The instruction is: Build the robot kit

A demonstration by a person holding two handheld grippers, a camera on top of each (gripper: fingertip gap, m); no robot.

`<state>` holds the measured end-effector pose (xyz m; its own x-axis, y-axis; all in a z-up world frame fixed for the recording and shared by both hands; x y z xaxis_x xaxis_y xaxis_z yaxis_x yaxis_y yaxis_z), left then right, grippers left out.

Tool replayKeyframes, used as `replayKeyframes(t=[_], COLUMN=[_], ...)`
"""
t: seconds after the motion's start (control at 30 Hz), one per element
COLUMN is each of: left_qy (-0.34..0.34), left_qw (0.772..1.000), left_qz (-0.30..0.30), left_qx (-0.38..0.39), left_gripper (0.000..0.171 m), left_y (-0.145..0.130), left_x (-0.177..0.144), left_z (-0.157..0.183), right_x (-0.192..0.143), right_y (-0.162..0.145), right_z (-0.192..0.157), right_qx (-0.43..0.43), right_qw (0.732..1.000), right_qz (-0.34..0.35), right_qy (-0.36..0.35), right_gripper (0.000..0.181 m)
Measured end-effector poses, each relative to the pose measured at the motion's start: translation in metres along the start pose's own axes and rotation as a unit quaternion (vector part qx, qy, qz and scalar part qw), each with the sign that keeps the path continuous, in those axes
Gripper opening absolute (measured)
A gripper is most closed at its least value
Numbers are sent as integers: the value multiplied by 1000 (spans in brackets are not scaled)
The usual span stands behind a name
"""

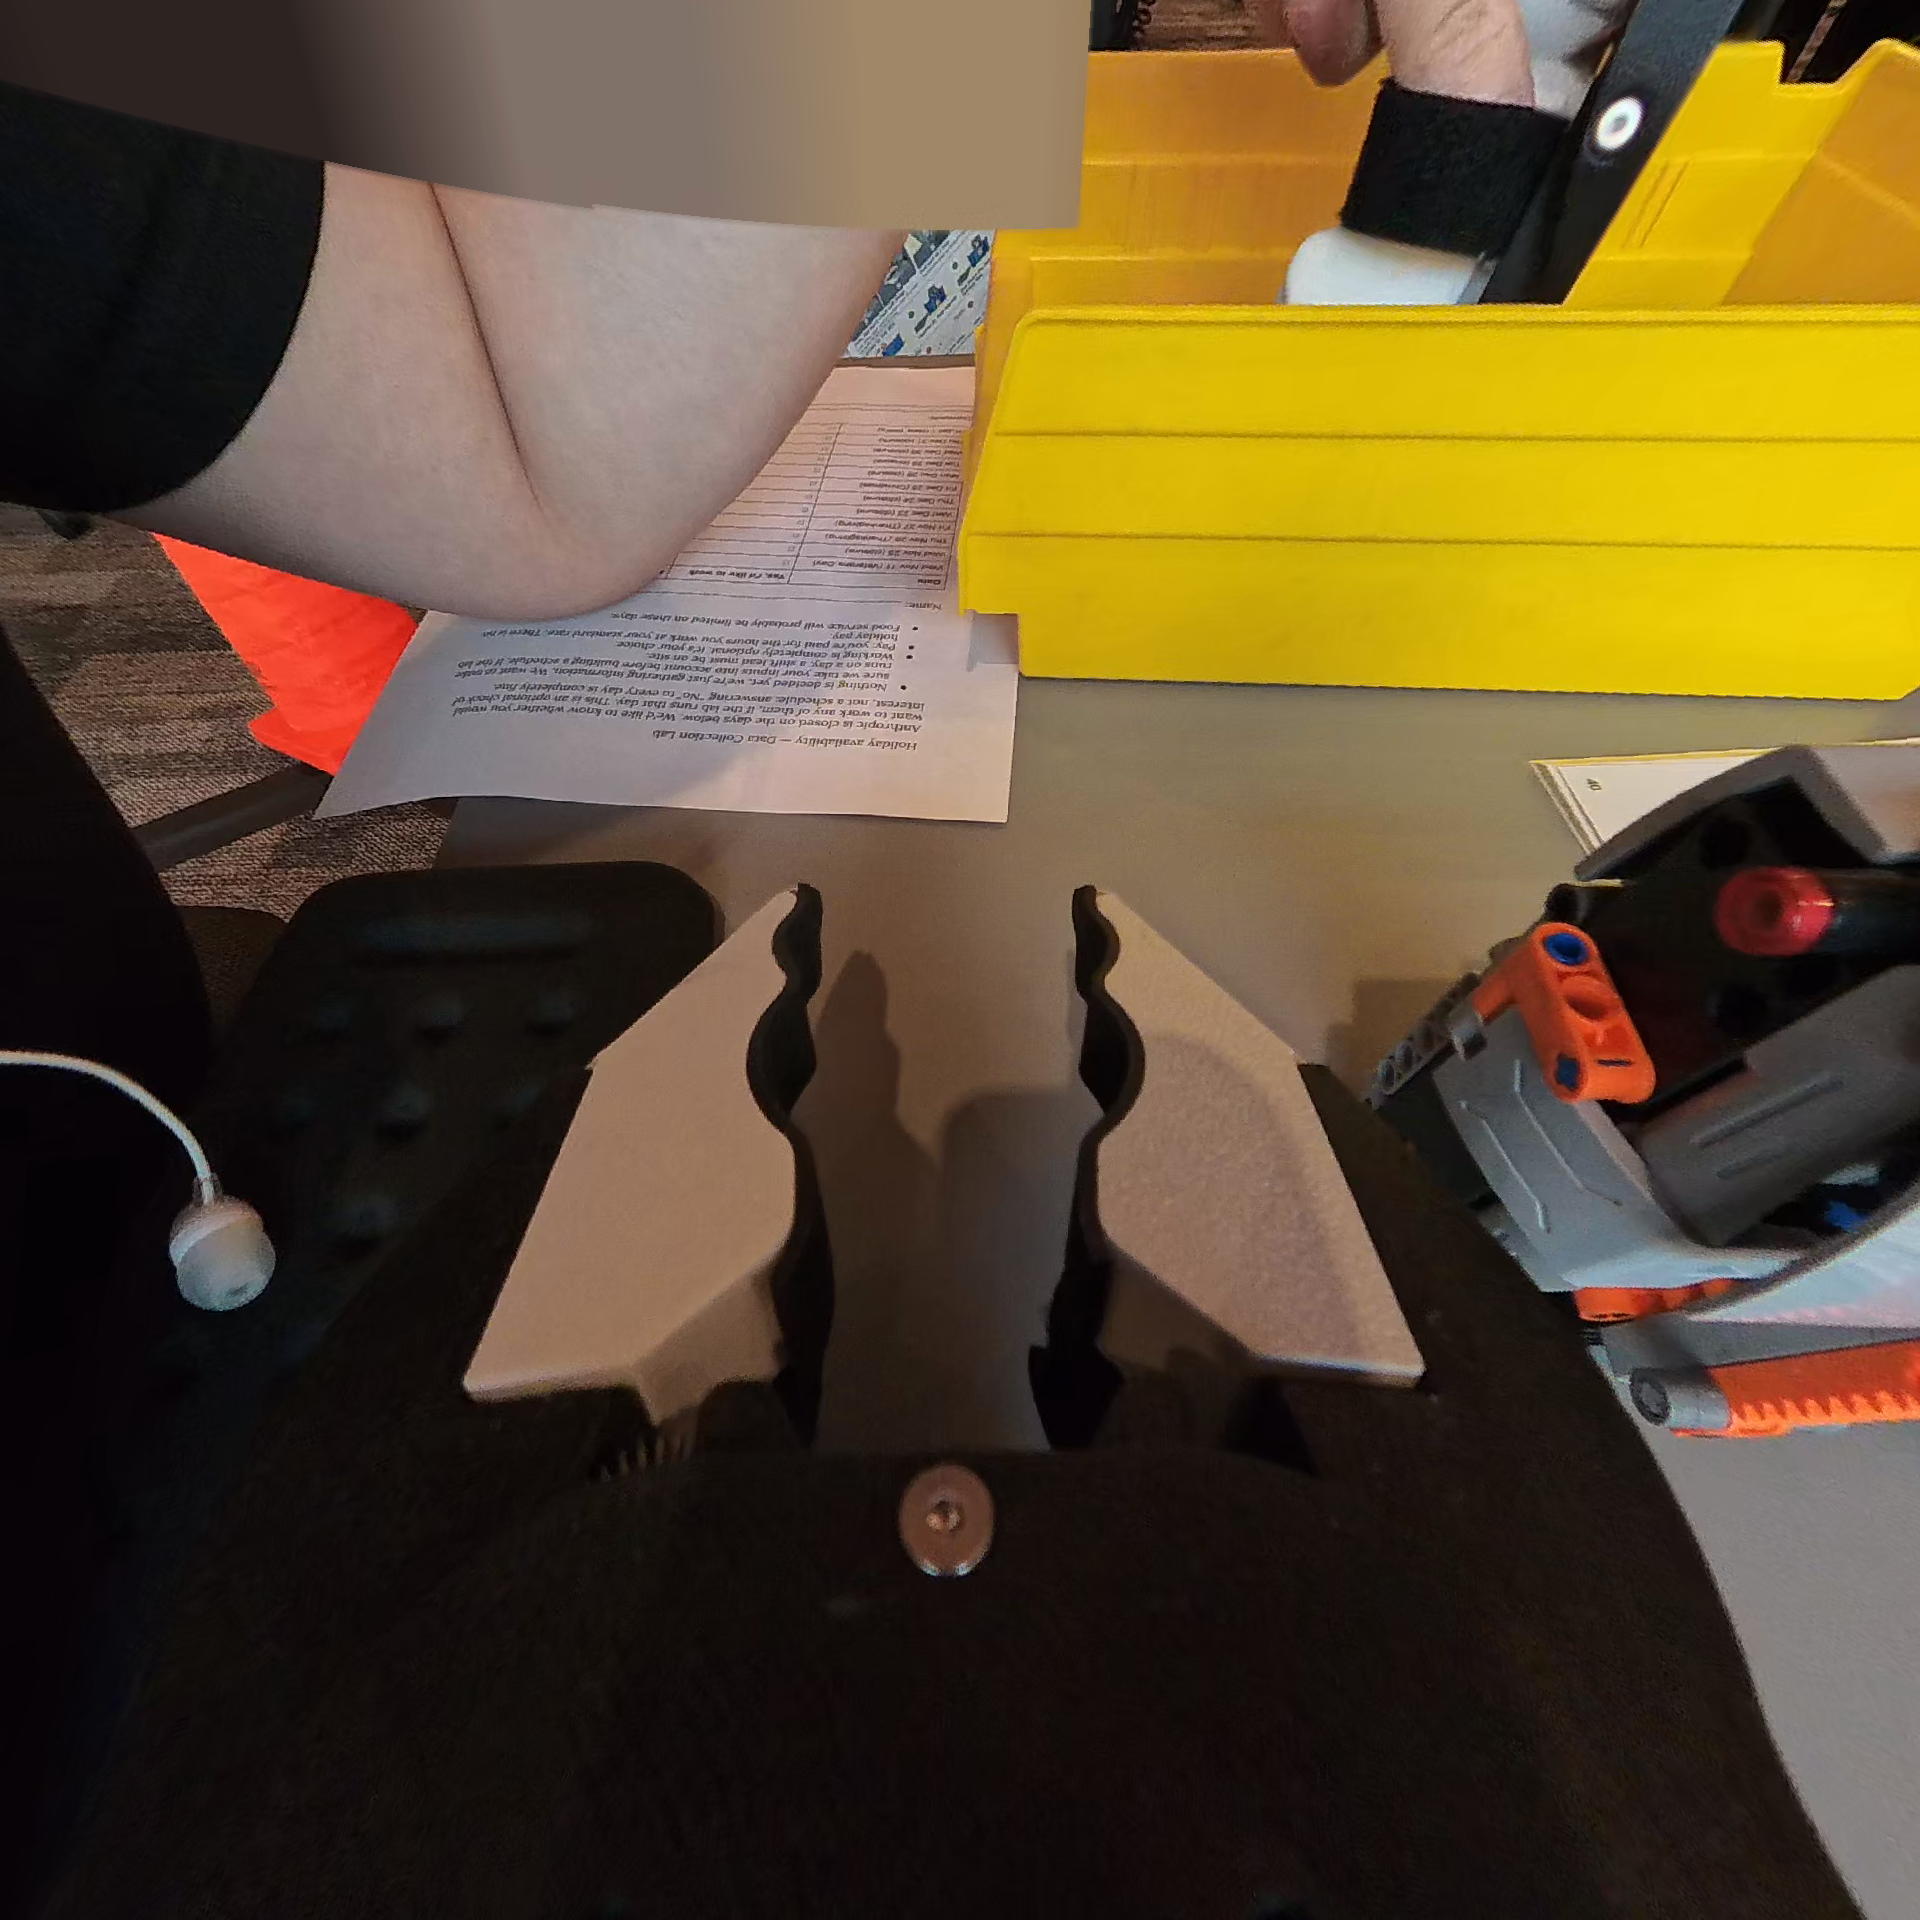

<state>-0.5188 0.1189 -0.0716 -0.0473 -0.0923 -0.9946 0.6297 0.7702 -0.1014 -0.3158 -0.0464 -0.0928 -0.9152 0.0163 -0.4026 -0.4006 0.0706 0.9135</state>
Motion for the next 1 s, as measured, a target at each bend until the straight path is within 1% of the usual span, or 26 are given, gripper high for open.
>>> replayKeyframes(t=[0.03,0.1,0.2,0.23,0.33,0.47,0.5,0.53,0.57,0.6,0.63,0.73,0.9,0.97,1.0], left_qy=[4,18,24,24,24,13,26,41,38,32,37,67,85,80,68], left_qw=[1000,1000,999,999,999,998,998,997,996,996,995,993,990,990,991], left_qz=[-11,-23,-21,-26,-31,-34,-40,-47,-49,-49,-50,-40,5,26,36], left_qx=[0,-6,-15,-17,-32,-42,-48,-54,-63,-72,-78,-86,-116,-116,-112], left_gripper=[51,52,50,48,55,56,49,36,43,41,35,24,14,14,18], left_y=[0,2,7,8,7,6,5,3,2,1,0,1,2,-4,-8], left_x=[3,7,11,13,14,15,15,16,17,17,16,15,4,-6,-11], left_z=[0,-2,-4,-4,-7,-10,-14,-19,-22,-24,-28,-38,-52,-52,-50], right_x=[0,1,1,0,0,1,1,2,2,2,2,2,2,2,2], right_y=[0,-1,-1,-1,-1,-1,-1,-1,-1,-1,-1,-1,-1,-1,-1], right_z=[0,0,1,1,0,0,0,0,0,0,-1,-1,-1,-1,-1], right_qx=[0,1,3,3,1,0,0,0,1,1,0,-1,-1,0,0], right_qw=[1000,1000,1000,1000,1000,1000,1000,1000,1000,1000,1000,1000,1000,1000,1000], right_qz=[-1,-2,-2,-2,-3,-5,-6,-7,-7,-8,-8,-9,-9,-9,-9], right_qy=[0,0,1,1,1,3,3,4,4,5,5,6,6,7,7], right_gripper=[48,48,48,48,48,48,48,48,48,48,48,48,48,48,48])
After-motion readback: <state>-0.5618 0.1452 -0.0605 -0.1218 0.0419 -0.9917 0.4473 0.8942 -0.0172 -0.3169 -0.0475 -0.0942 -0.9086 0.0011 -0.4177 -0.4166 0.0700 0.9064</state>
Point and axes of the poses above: each gripper's, where its closed fingertips meet, x out along the fingers, y out of its top, z = x × y across the jaws, the point moved 9 cm from there along -x, back along the fingers, and after that the axes turned 6 degrees about y, right-handed, at the moved point
